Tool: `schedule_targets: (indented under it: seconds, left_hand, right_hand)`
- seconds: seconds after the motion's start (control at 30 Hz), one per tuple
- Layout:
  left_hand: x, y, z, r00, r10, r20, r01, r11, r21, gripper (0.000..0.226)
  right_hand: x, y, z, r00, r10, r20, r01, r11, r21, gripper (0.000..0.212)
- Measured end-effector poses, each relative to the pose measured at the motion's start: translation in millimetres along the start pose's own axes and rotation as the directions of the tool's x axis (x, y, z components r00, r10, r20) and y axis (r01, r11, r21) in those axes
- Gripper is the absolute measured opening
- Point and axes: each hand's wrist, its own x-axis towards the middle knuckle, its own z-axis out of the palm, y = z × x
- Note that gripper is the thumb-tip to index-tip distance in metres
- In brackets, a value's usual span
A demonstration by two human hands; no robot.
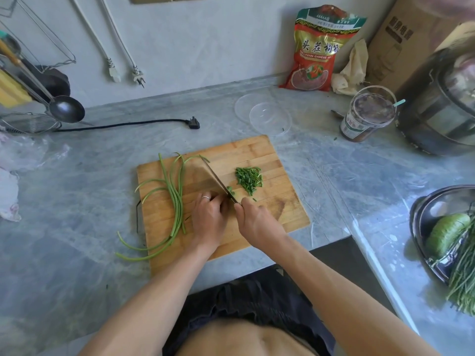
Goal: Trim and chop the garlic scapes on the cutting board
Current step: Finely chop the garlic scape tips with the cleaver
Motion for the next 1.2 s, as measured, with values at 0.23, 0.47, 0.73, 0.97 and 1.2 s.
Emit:
schedule_targets:
  seconds: [0.23,0.47,0.73,0.97,1.2]
  left_hand:
    - [1,1,-4,1.000,0.005,-0.004,-0.005,1.000,-0.010,0.013]
    - [3,2,-7,1.000,-0.013,0.026,0.013,0.999,-0.031,0.015]
    - [3,0,-7,1.000,0.003,0.018,-0.002,0.999,-0.048,0.016]
    - [4,-2,-6,0.999,0.029,0.015,-0.028,0.999,-0.042,0.010]
    - [2,-12,-8,0.997,0.081,-0.006,-0.081,0.997,-0.013,0.013]
  right_hand:
    - [29,-8,-10,0.999,-0.020,0.049,0.011,0.986,0.167,0.053]
    - [51,-3,5,0.994,-0.080,-0.071,0.089,0.987,0.134,0.034]
    - [45,-1,10,0.985,-0.017,-0.170,0.057,0.970,0.237,0.032]
    - [44,-5,-6,0.991,-0.005,-0.136,0.047,0.950,0.309,0.039]
    - [42,-5,-26,1.000,-0.019,0.001,0.018,0.973,0.232,0.043]
